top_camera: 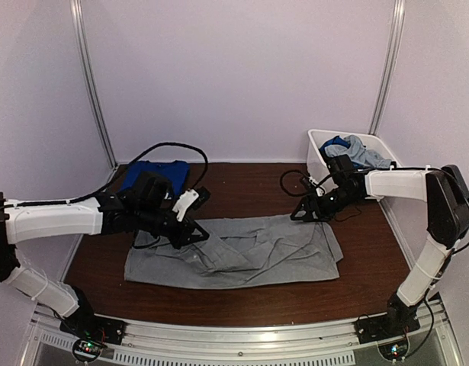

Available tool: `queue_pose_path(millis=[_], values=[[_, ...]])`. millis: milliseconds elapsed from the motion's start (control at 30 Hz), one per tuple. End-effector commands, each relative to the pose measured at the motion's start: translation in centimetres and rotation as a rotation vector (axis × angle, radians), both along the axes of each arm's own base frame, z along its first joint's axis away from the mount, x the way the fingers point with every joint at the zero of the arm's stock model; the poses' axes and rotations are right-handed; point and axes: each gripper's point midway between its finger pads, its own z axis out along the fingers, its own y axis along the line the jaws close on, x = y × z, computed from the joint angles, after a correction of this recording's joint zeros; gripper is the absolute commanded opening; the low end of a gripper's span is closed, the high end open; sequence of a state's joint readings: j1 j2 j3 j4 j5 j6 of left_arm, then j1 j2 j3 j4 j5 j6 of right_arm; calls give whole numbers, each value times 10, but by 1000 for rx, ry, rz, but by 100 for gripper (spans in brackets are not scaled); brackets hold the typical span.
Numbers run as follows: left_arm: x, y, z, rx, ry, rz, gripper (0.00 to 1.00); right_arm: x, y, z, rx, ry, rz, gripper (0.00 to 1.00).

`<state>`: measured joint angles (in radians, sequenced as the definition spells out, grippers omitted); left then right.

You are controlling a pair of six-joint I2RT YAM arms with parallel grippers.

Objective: Fold and stack the mixed laundry pile
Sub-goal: Adjust the rectangle-folded shirt at the center of the board.

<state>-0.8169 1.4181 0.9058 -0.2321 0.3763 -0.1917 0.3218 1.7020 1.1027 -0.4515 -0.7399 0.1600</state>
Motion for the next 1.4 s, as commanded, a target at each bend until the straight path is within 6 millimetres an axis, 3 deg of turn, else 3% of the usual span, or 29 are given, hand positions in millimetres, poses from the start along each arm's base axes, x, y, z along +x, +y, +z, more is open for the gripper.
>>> queue_pose_path(millis=[0,200,367,667,867,1000,1100,1233,1367], values=[[40,52,18,-30,-54,330,0,9,2,9,16,-37,10,68],[56,121,0,13,-36,614,0,14,0,3,-5,-28,0,69],[64,153,-25,93,-33,736,0,15,-1,-4,-16,-12,-7,69],[70,161,-53,181,-41,755,0,11,-4,-9,-36,3,-7,68],[80,178,-41,212,-89,831,0,11,-8,-8,-58,-3,-21,68],[81,189,-44,253,-83,848,0,15,-9,2,-61,-27,-33,68],[80,186,-51,278,-64,821,0,19,-10,13,-60,-51,-42,68],[82,183,-55,298,-43,807,19,20,-4,30,-27,-80,-36,67],[86,183,-40,282,-68,817,34,21,4,36,-7,-96,-23,66]])
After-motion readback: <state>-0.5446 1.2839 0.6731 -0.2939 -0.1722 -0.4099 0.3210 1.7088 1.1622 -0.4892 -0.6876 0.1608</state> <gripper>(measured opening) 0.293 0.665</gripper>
